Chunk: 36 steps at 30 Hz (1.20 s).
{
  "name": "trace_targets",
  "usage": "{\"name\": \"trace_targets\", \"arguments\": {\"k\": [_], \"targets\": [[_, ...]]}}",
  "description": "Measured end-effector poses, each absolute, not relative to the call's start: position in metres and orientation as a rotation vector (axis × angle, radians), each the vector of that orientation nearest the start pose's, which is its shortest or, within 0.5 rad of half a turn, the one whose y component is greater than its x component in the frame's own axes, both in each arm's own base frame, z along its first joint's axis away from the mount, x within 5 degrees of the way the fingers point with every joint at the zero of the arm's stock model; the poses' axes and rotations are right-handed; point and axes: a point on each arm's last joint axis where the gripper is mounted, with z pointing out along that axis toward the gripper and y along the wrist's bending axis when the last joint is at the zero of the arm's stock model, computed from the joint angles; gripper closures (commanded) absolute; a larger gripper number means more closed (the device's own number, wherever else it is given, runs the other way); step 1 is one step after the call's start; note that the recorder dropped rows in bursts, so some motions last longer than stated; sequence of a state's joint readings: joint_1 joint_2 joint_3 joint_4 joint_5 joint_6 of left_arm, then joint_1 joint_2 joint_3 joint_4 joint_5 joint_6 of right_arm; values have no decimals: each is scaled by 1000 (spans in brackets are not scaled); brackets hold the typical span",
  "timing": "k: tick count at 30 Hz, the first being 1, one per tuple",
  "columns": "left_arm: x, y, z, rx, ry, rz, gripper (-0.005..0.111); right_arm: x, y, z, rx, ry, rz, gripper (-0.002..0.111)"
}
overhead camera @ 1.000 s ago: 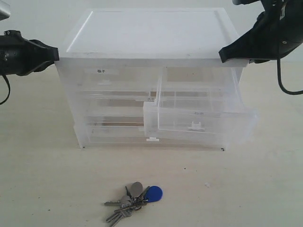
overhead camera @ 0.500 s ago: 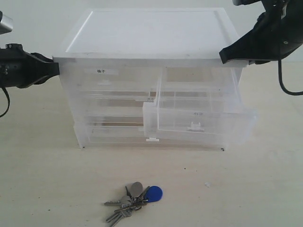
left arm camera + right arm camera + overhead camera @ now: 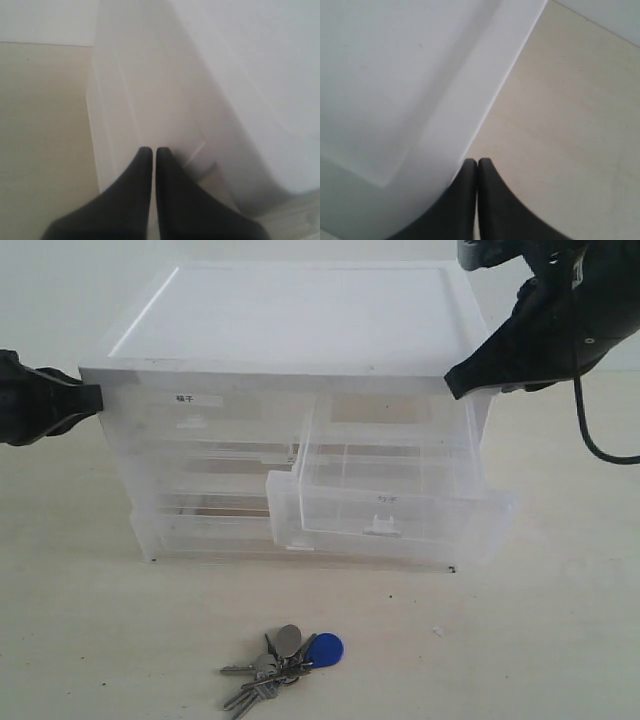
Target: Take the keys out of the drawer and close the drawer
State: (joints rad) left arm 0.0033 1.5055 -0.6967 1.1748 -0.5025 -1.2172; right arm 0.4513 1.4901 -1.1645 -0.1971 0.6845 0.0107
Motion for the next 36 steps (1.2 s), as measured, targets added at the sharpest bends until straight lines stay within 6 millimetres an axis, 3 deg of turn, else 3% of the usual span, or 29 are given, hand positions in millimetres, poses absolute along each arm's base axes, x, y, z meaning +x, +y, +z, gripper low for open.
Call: {"name": "trace_targets", "arguments": {"k": [6,14,19,21,25,28,30,32,36], "targets": [[282,-37,218,168,2054,-505,102,289,133,298,-702,2392,-31,108],[280,-36,220,198,2046,-478,102,288,132,301,-733,2359,-119,108],[273,-38,232,234,1990,-455,102,267,124,337,-677,2251,-119,90],[269,-39,240,245,1961,-450,102,256,119,350,-687,2211,-108,88],[253,-42,255,281,1887,-456,102,223,132,360,-982,2170,-92,89],[244,-44,265,304,1838,-463,102,185,159,346,-1464,2134,-57,107],[241,-46,269,324,1812,-474,102,170,168,336,-1627,2097,-26,108],[235,-49,274,355,1769,-505,102,155,176,324,-1769,2056,-13,108],[221,-54,288,412,1668,-541,102,148,178,312,-1846,2035,-16,108]]}}
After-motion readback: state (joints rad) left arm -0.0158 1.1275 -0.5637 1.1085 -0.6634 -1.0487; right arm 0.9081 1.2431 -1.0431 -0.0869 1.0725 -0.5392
